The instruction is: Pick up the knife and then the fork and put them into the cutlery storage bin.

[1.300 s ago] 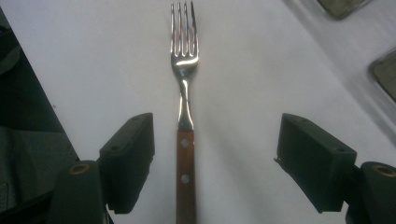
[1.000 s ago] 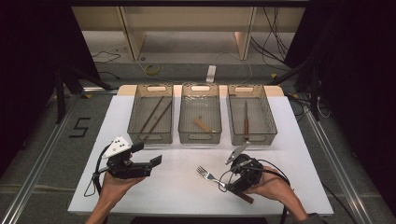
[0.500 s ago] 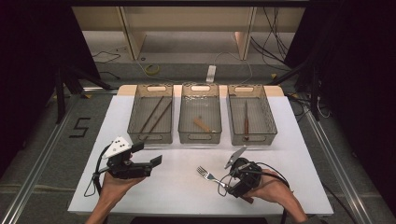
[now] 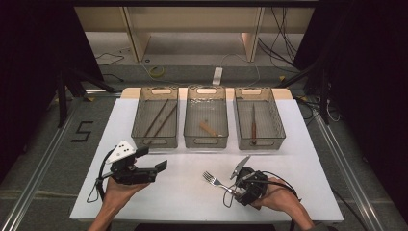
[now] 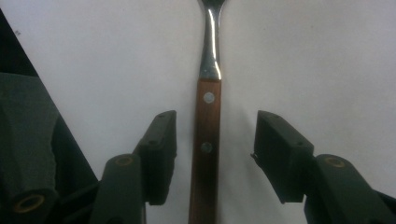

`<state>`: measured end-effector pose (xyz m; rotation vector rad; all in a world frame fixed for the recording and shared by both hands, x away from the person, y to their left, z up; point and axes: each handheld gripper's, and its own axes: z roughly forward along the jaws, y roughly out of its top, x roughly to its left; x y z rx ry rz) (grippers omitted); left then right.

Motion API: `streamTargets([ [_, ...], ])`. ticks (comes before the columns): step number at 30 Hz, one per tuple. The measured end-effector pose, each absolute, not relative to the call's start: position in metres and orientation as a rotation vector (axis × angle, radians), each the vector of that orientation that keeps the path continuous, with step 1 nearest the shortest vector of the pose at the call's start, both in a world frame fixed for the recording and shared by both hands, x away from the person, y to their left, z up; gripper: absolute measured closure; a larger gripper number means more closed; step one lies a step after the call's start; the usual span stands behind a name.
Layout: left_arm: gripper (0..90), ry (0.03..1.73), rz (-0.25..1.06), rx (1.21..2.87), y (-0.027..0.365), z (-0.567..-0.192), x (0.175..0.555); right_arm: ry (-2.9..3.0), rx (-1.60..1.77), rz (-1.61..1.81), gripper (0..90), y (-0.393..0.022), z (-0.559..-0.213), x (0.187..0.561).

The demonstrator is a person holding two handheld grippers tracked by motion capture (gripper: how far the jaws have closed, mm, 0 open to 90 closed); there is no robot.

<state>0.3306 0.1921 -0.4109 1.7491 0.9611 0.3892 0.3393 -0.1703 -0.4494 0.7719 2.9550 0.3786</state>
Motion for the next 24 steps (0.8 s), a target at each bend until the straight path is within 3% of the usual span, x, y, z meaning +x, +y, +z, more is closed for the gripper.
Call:
streamTargets([
  [24,11.3,0.959,0.387,1.749,0.1920,-0.4108,0.3304,2.970,0.727,0.327,69.1,-0.1670,-0.4563,0.3393],
])
